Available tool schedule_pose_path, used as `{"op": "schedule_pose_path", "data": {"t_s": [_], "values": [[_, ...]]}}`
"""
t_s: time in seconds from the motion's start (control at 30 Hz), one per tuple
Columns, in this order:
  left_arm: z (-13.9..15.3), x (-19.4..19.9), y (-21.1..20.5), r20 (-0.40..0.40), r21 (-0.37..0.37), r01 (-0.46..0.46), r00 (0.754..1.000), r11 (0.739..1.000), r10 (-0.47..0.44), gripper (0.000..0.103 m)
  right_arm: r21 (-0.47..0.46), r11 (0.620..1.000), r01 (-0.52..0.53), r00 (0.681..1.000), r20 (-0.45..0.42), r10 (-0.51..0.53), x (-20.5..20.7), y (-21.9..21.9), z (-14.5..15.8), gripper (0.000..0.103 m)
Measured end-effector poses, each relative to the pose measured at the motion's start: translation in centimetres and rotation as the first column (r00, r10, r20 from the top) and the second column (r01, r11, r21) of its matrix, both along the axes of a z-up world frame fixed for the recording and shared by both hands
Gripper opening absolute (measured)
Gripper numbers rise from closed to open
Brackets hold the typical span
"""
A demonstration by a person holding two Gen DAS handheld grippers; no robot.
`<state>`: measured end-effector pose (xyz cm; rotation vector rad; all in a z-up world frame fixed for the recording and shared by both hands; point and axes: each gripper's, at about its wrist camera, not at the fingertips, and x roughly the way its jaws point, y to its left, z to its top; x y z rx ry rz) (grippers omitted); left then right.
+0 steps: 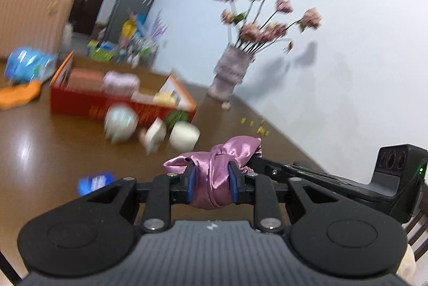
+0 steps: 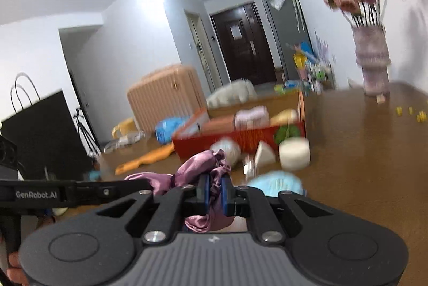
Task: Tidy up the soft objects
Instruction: 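Lift the pink satin bow and carry it into the box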
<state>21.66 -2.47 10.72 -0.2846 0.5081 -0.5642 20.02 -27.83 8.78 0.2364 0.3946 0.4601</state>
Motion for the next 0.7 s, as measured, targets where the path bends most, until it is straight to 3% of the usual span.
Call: {"op": "schedule_pose_path", "data": {"t_s": [0.1,0.2,0.33,0.5,0.6,0.7], "values": [[2.8,4.4,-0.4,0.048,0.002,0.019,0.999,1.000,-0.019,0.025,-0.017,1.000,0.007,0.999,0.053,-0.006,3.8,-0.5,2.8,0.009],[4.4,10.5,-0.9,0.032,0.004,0.025,0.999,1.000,-0.025,0.025,-0.040,0.999,0.014,0.999,0.053,-0.012,9.6,-0.5,5.2,0.009],[5.0,20.8,-1.5,-0.040,0.011,0.019,0.999,1.000,-0.018,0.025,-0.038,0.999,0.017,0.998,-0.056,-0.020,19.9,-0.8,6.5,0.009],[1.8,35.0,-2.8,-0.208,0.018,-0.023,0.978,1.000,0.026,0.025,-0.061,0.995,0.081,0.973,-0.212,-0.092,33.2,-0.6,4.6,0.009],[-1.2,40.1,-4.2,-0.237,0.086,-0.023,0.971,0.996,0.043,0.024,-0.107,0.987,0.117,0.949,-0.280,-0.143,39.3,0.0,2.5,0.009],[-4.4,44.5,-4.8,-0.313,0.108,-0.017,0.949,0.994,0.050,0.024,-0.211,0.969,0.128,0.935,-0.301,-0.189,43.7,1.4,0.2,0.009]]}}
